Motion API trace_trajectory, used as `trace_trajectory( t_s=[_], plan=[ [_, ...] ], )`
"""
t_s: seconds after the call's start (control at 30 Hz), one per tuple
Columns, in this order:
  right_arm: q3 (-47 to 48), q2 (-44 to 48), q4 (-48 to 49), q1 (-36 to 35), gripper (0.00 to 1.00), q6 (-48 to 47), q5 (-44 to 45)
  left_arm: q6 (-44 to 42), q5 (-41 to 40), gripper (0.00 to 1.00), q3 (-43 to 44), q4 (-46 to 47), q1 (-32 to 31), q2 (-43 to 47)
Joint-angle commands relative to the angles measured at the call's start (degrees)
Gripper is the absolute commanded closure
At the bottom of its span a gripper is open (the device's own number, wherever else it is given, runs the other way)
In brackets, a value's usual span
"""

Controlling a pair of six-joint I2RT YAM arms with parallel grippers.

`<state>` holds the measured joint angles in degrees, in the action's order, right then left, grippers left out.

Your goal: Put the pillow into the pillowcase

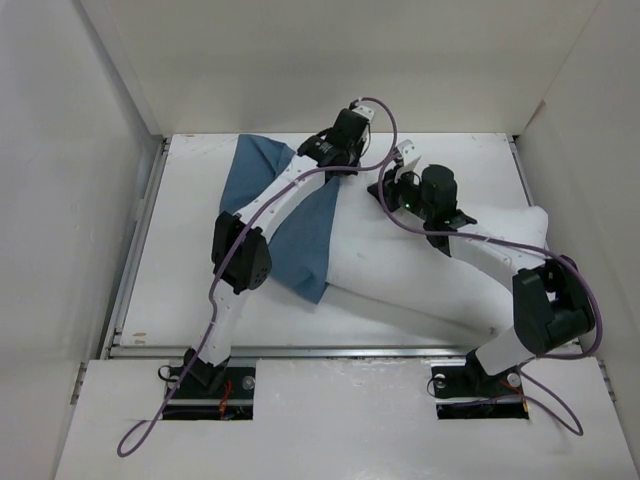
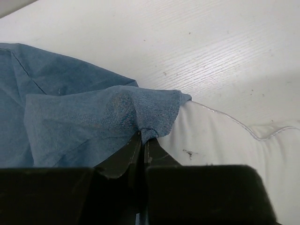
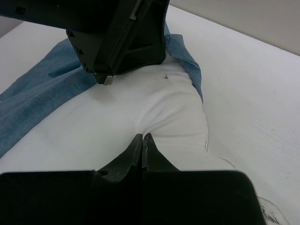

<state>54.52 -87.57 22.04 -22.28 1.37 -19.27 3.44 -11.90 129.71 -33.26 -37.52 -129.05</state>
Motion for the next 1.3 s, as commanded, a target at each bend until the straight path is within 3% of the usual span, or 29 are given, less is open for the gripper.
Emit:
trace_trajectory(
  t_s=[0.0, 0.27, 0.43, 0.5, 0.6, 0.67, 0.7, 0.73, 0.83, 0.87, 0.93, 1.03, 1.1, 1.23, 1.27],
  plan=[
    [-0.47, 2.40, 10.64, -3.91, 1.00, 1.79, -9.21, -0.72, 2.94, 1.00, 4.15, 4.87, -4.31, 8.64],
    [-2.49, -0.67, 20.13, -4.61, 1.00, 6.45, -7.46, -2.48, 1.45, 0.95, 0.81, 6.54, -10.38, 16.64],
    [-3.72, -2.25, 24.97, -4.61, 1.00, 10.76, 4.31, -2.48, -0.31, 0.94, -0.50, 6.01, -13.45, 19.10],
    [-4.51, -2.25, 28.39, -4.61, 1.00, 16.55, 10.80, -2.48, -3.12, 0.93, -3.40, 6.01, -14.25, 19.81],
    [-8.02, -1.55, 35.32, -3.12, 1.00, 20.41, 10.92, -0.29, -5.66, 0.95, -8.05, 6.80, -14.25, 20.60],
    [-8.03, -1.02, 34.48, -3.12, 1.00, 20.43, 7.15, 1.74, -7.77, 0.93, -8.60, 5.49, -14.25, 20.60],
    [-8.03, -0.41, 31.86, -3.12, 1.00, 19.91, 6.62, 2.70, -9.70, 0.86, -8.60, 3.57, -14.25, 19.90],
    [-8.03, -0.41, 31.05, -3.12, 1.00, 19.90, 5.65, 3.84, -13.29, 0.63, -8.07, 2.16, -14.25, 19.89],
    [-8.73, -0.41, 30.52, -2.59, 1.00, 19.90, 6.17, 12.26, -12.90, 0.49, -9.46, -2.77, -10.92, 21.63],
    [-8.73, -0.41, 29.65, -2.59, 1.00, 19.90, 6.69, 12.29, -12.28, 0.49, -11.91, -2.78, -9.78, 21.65],
    [-9.26, -0.41, 27.28, -2.59, 1.00, 19.90, 7.31, 14.92, -12.27, 0.37, -22.41, 1.67, -7.41, 26.73],
    [-7.95, -1.02, 25.08, -2.59, 1.00, 19.90, 8.10, 15.54, -9.29, 0.19, -29.76, 6.17, -5.82, 31.30],
    [-6.98, -1.02, 21.13, -2.07, 0.90, 19.90, 8.63, 15.54, -8.58, 0.18, -32.59, 6.80, -5.29, 31.85],
    [-3.03, 0.29, 12.69, -2.06, 0.43, 18.15, 8.63, 15.54, -10.25, 0.18, -33.11, 6.19, -5.29, 31.14],
    [-1.97, 1.60, 10.41, -2.06, 0.22, 18.15, 8.63, 15.54, -9.55, 0.18, -33.12, 6.19, -5.29, 29.84]
  ],
)
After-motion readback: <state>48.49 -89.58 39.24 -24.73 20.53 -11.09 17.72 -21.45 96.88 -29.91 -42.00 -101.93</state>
